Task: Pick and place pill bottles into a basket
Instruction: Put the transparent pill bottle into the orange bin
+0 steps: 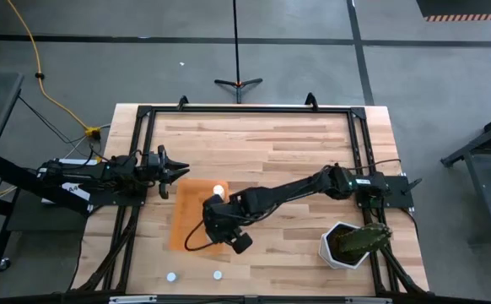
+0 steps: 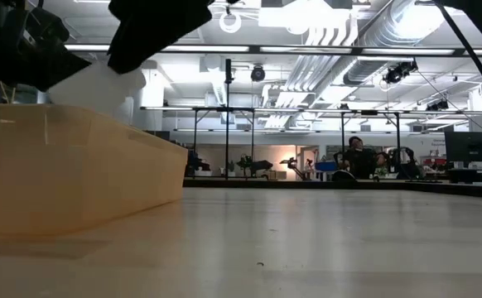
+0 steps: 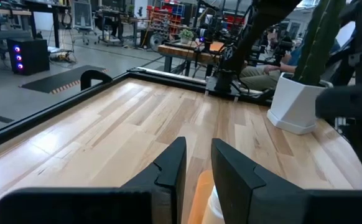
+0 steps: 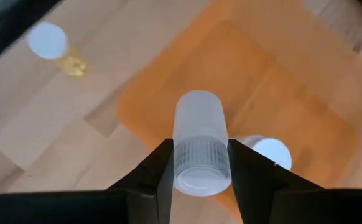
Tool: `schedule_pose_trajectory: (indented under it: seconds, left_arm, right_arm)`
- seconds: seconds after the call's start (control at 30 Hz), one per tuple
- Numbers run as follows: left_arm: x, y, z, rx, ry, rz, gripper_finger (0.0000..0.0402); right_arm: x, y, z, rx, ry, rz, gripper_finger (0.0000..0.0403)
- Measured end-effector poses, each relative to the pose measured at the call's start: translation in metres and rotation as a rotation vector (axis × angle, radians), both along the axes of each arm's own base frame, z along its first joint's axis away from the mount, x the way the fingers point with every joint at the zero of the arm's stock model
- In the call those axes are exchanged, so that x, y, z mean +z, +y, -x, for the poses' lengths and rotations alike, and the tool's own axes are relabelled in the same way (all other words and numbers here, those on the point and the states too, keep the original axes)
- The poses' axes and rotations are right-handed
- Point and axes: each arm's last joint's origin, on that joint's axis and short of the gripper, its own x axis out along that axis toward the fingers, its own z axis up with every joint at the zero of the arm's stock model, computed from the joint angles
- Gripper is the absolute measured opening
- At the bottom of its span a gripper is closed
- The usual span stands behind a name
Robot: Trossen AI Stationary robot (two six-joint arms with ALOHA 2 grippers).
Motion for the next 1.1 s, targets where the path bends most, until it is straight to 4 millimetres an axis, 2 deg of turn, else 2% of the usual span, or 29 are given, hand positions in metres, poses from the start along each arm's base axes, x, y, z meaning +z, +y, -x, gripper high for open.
schedule_pose_trajectory:
  seconds: [0.17, 0.4, 0.67, 1.1]
  left_arm:
    - [0.0, 0.0, 0.0, 0.001, 0.0, 0.0, 0.0111]
    - [0.0, 0.0, 0.0, 0.001, 0.0, 0.0, 0.0111]
    - [0.0, 0.0, 0.0, 0.001, 0.0, 0.0, 0.0111]
    - [0.0, 0.0, 0.0, 0.001, 0.0, 0.0, 0.0111]
  right_arm:
    - [0.0, 0.004, 0.0, -0.018, -0.036, 0.104, 0.0118]
    - [-0.007, 0.009, 0.001, 0.063, -0.02, 0.149, 0.0121]
    - [-0.008, 0.006, -0.004, 0.144, -0.065, 0.179, 0.0121]
    - [-0.012, 0.001, 0.001, 0.122, -0.002, 0.227, 0.0124]
